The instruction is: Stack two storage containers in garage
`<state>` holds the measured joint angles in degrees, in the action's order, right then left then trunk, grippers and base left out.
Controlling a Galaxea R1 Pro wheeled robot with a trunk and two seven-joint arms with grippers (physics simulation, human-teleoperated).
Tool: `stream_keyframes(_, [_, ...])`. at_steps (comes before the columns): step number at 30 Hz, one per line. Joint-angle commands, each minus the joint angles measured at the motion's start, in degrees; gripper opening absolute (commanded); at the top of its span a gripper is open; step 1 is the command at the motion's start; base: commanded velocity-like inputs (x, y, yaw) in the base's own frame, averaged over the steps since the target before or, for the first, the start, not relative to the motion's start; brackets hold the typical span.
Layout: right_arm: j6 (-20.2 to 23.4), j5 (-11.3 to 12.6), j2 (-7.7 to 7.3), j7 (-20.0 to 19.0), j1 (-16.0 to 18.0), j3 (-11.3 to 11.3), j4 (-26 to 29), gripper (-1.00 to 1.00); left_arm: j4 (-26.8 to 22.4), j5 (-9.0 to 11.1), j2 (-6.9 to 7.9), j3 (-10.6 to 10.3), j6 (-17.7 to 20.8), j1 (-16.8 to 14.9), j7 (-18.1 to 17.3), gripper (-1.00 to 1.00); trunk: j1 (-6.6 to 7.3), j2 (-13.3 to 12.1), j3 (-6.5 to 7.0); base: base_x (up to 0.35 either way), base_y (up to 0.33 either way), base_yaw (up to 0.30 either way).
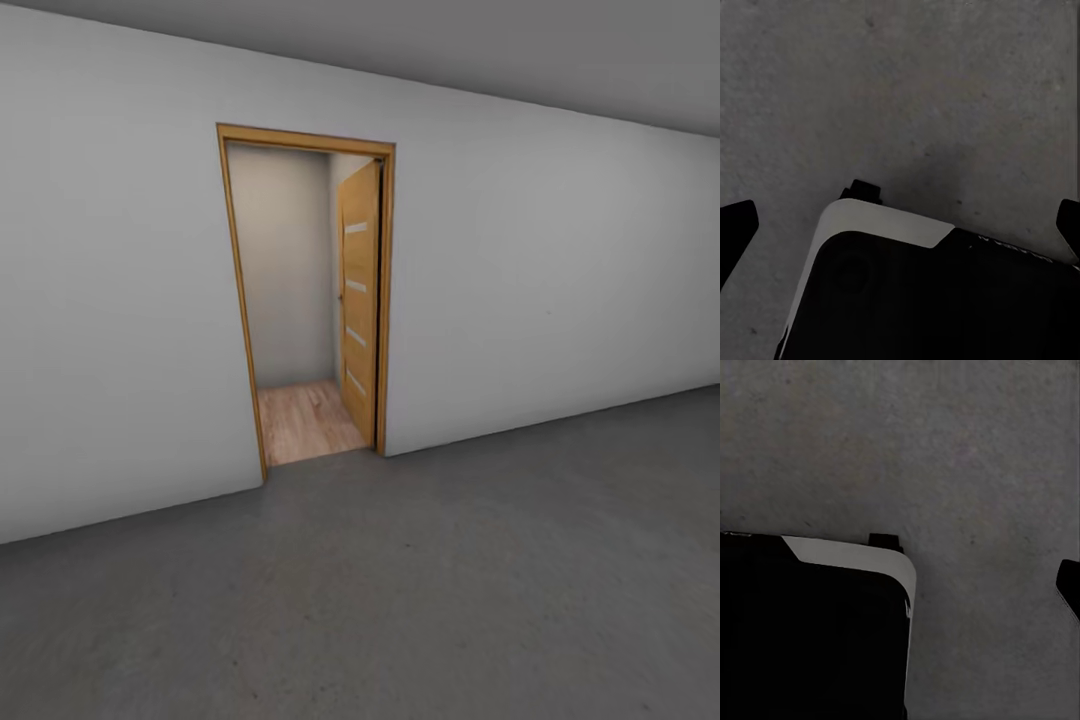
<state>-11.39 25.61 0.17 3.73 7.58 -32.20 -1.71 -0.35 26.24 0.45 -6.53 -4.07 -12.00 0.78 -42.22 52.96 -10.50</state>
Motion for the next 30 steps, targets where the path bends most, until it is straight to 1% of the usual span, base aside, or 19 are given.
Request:
stream_keyframes(1, [-0.3,0.4,0.02,0.0,0.1,-0.5,-0.2,1.0,0.0,0.4,-0.01,-0.5,-0.1,0.0,0.1,1.0,-0.04,0.0,-0.08,0.319,0.0,-0.003])
stream_keyframes(15, [-0.2,0.4,0.02,-0.1,0.1,-0.6,-0.1,1.0,0.1,0.2,-0.01,-0.6,-0.1,0.0,0.1,1.0,-0.04,0.0,-0.08,0.325,0.0,-0.001])
stream_keyframes(30, [-0.3,0.4,0.18,0.7,0.1,-0.8,-0.1,1.0,0.1,0.3,-0.1,-0.6,-0.1,0.0,0.1,1.0,-0.04,0.0,-0.08,0.326,0.0,0.0])
